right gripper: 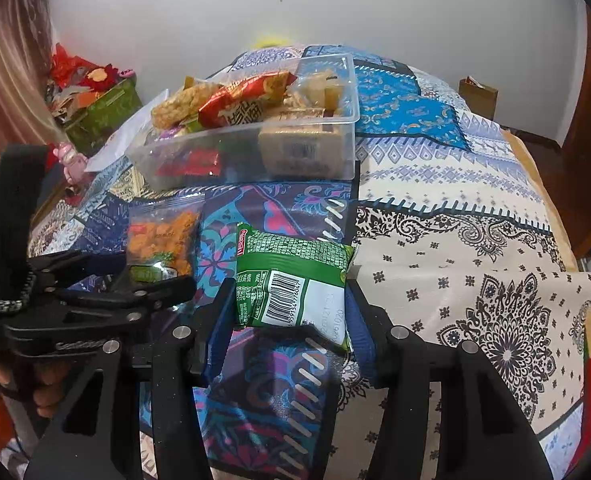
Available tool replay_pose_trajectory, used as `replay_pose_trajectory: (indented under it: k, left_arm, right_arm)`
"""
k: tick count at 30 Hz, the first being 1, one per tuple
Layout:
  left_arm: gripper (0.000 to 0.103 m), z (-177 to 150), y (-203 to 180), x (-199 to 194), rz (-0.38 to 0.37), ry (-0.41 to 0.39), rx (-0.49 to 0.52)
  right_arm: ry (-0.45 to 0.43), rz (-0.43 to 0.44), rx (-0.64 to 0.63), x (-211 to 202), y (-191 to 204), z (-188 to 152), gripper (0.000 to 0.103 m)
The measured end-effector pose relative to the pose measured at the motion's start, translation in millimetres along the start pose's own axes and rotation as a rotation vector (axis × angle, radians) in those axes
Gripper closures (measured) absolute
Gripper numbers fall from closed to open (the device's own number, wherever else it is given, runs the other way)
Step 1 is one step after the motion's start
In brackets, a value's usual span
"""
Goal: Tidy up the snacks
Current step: 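Grasp the orange-snack bag with left tool while right tool grasps the green packet, then carry the orange-snack bag and green packet into the box and release both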
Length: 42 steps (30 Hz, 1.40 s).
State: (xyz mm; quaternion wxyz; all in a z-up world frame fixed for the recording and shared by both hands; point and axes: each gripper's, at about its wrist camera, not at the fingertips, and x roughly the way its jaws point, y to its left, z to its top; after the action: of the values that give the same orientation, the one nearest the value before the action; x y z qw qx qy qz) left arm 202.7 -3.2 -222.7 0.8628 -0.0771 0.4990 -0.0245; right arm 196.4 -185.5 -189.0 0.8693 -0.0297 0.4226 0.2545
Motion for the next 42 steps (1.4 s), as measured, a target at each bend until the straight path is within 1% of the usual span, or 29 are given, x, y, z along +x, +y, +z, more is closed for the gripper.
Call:
replay_pose_trajectory:
  k: [2,5,11,13,20,21,27,34,42]
  left_arm:
    - [0.03,0.9,-0.9,1.3,0.01,-0.018,-0.004]
    - [0.041,0.4,2.3,-1.3,0.018,-0.043,-0.003]
    - [0.046,-2.1,11.1,-14.2,0.031,-0.075,0.004]
    - [0.056,-2.1,14.5,-22.5,0.035,-0.096,0.003]
    - [0.063,4.2,22.2,-50.4,0.015,-0.156,0.008]
    - [0.065,5.7,23.3,-54.7,0.007,-0.167,0.005]
    - [0.07,13.3,26.1,-72.6,-0.017,-0.218,-0.001]
    - [0.072,26.3,29.7,-93.0,-0.025,-0.278,-0.001]
    - [0.072,58.5,29.5,-122.7,-0.027,-0.374,0.009]
  right_arm:
    - [-0.005,0.002,0.002,-1.6,-0.4,1.3,0.054]
    - [-0.013,0.003,0.004,-2.7,-0.3,3.1,0.054]
    - [-0.023,0.003,0.006,-4.4,1.3,6.5,0.054]
    - [-0.027,0.004,0.007,-5.5,1.7,8.9,0.054]
    - [-0.063,0.005,0.002,-12.4,6.3,22.9,0.054]
    - [-0.071,0.006,0.001,-14.0,7.6,25.9,0.054]
    - [-0.113,0.01,-0.002,-20.2,11.8,42.3,0.054]
    - [-0.156,0.013,-0.001,-25.4,12.1,58.5,0.054]
    - [-0.203,0.022,0.001,-29.6,12.3,80.9,0.054]
